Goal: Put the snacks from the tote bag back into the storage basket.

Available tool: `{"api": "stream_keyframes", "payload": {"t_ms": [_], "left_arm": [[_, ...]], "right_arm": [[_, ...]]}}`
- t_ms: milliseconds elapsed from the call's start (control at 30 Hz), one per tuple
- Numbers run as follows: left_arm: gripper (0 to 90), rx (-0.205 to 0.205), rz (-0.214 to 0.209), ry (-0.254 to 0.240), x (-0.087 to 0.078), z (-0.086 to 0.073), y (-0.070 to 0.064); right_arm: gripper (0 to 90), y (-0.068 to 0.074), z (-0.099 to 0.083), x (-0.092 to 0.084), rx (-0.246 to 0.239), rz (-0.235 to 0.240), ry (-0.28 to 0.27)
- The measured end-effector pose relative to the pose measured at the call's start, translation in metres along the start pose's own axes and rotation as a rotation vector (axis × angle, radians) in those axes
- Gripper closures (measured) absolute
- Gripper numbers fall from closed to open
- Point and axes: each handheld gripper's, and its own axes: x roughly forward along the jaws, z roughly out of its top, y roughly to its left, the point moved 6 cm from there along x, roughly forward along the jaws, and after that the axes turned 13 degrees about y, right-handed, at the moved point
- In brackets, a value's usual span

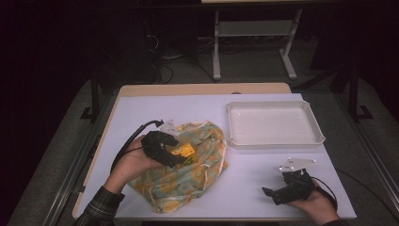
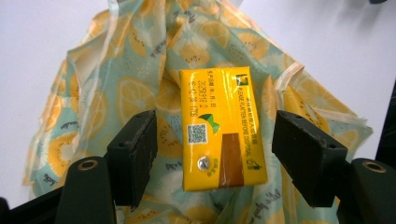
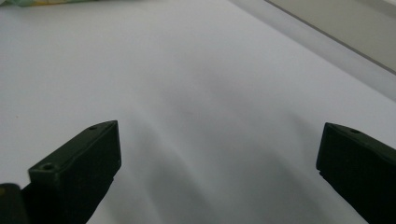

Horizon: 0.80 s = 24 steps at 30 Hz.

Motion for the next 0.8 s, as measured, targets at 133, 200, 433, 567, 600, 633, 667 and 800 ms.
{"api": "stream_keyframes", "payload": {"t_ms": [133, 200, 433, 567, 600, 633, 667, 800], "left_arm": [[31.8, 0.001, 0.009, 0.035, 0.008, 0.002, 0.0], [33.2, -0.003, 0.012, 0.042, 0.012, 0.003, -0.001], [38.2, -0.009, 0.011, 0.079, 0.023, 0.003, -0.003], [44.5, -0.009, 0.011, 0.082, 0.025, 0.004, -0.003], [48.3, -0.01, 0.011, 0.083, 0.025, 0.004, -0.003], [48.3, -0.01, 0.011, 0.082, 0.025, 0.004, -0.003], [49.2, -0.011, 0.012, 0.083, 0.025, 0.004, -0.003], [49.9, -0.011, 0.028, 0.08, 0.025, 0.004, -0.004]], "right_arm": [[0.0, -0.001, 0.0, 0.0, -0.006, -0.001, -0.002], [0.0, -0.001, -0.001, 0.0, 0.001, 0.001, 0.003], [0.0, 0.0, 0.0, 0.001, -0.004, 0.005, 0.004], [0.0, -0.001, 0.0, 0.001, -0.005, 0.006, 0.001], [0.0, -0.001, -0.001, 0.001, -0.003, 0.005, 0.001], [0.0, -0.001, -0.001, 0.001, -0.003, 0.005, 0.001], [0.0, -0.001, -0.001, 0.001, -0.001, 0.005, 0.001], [0.0, -0.001, -0.001, 0.001, -0.003, 0.006, -0.002]]}}
